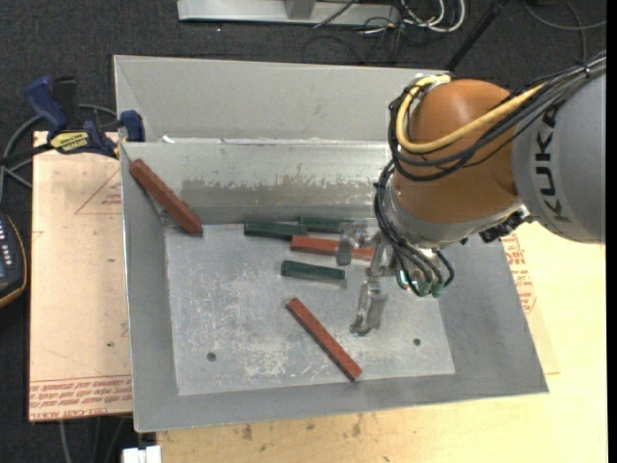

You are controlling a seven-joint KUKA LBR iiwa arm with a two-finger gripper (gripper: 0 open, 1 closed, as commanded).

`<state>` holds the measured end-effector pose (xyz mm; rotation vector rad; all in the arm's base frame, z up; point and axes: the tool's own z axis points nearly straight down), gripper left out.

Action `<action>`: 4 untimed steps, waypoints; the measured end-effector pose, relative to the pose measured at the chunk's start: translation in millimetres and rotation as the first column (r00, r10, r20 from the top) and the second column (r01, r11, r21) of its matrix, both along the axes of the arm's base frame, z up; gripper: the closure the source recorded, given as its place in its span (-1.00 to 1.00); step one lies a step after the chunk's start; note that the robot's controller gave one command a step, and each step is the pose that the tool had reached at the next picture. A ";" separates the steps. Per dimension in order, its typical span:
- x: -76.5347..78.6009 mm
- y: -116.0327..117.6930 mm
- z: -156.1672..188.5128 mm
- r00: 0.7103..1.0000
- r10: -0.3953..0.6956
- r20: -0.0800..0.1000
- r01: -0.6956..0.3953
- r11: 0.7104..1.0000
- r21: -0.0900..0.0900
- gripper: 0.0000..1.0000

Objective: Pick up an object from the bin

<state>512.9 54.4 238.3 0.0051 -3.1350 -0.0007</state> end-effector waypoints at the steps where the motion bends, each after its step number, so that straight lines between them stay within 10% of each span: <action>1: -17.2 -23.9 -172.4 0.973 -0.233 0.000 0.233 0.973 -0.001 -1.00; 2: -27.1 14.8 -137.4 0.972 -0.236 0.008 0.236 0.972 0.003 -1.00; 3: -9.3 -22.1 -132.7 0.963 -0.269 0.009 0.269 0.963 0.000 -1.00; 4: -22.3 -0.3 -170.1 0.945 -0.326 0.004 0.326 0.945 0.000 -1.00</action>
Offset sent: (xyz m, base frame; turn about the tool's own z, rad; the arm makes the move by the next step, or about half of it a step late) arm -0.0154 -0.0242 -0.1683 0.2358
